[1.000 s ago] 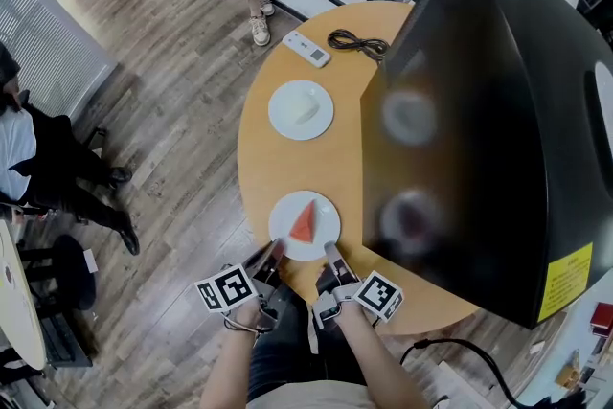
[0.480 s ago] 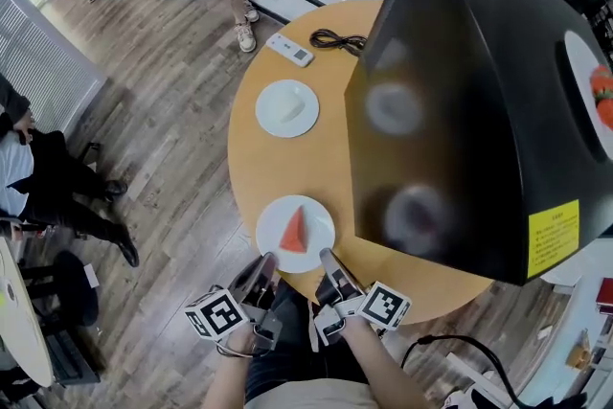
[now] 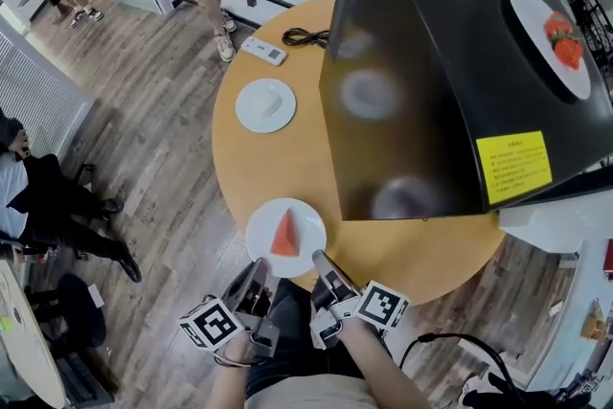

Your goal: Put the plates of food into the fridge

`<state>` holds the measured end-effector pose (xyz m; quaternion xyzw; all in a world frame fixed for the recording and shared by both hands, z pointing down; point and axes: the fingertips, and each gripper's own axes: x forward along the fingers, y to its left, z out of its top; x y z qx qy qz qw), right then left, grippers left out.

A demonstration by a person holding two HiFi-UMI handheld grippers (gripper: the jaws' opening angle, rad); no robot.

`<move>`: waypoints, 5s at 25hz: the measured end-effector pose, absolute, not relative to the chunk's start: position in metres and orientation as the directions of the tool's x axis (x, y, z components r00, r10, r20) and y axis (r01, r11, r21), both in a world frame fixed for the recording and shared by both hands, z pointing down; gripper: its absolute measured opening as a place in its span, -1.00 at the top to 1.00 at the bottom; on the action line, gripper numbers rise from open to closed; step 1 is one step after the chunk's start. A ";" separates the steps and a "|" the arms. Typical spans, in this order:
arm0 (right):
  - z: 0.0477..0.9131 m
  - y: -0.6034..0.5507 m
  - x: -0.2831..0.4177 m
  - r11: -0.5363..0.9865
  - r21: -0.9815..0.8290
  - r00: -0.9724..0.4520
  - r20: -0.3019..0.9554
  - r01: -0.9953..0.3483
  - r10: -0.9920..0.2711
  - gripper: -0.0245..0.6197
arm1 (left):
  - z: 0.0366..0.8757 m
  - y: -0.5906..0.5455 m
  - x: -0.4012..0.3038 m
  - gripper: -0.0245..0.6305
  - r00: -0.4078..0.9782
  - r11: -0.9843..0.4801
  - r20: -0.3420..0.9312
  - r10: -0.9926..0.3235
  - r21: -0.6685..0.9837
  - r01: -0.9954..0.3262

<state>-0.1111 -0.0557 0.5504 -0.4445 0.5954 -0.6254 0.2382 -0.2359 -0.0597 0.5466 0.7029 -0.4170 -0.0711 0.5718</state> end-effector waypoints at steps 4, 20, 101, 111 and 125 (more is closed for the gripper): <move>0.539 -0.052 -0.106 -0.133 -0.963 -0.510 0.239 -0.235 -0.826 0.86 | 0.540 -0.052 -0.229 0.82 0.634 0.004 0.369 -0.679 0.866 -0.500; 0.532 -0.003 -0.025 -0.107 -0.966 -0.649 0.237 -0.234 -0.723 0.86 | 0.528 0.019 -0.144 0.81 0.482 0.097 0.354 -0.802 0.872 -0.480; 0.404 -0.180 0.145 -0.041 -0.950 -0.387 0.165 -0.310 -0.907 0.86 | 0.400 -0.130 0.047 0.61 0.467 -0.069 0.284 -0.837 0.793 -0.606; 0.412 -0.177 0.138 0.038 -0.589 -0.326 0.391 -0.807 -0.861 0.75 | 0.406 -0.130 0.041 0.61 0.465 -0.100 0.299 -0.833 0.745 -0.659; 0.370 -0.150 0.147 0.172 -0.179 -0.203 0.176 -0.969 -0.963 0.81 | 0.390 -0.124 0.038 0.73 0.437 -0.226 0.244 -0.866 0.588 -0.777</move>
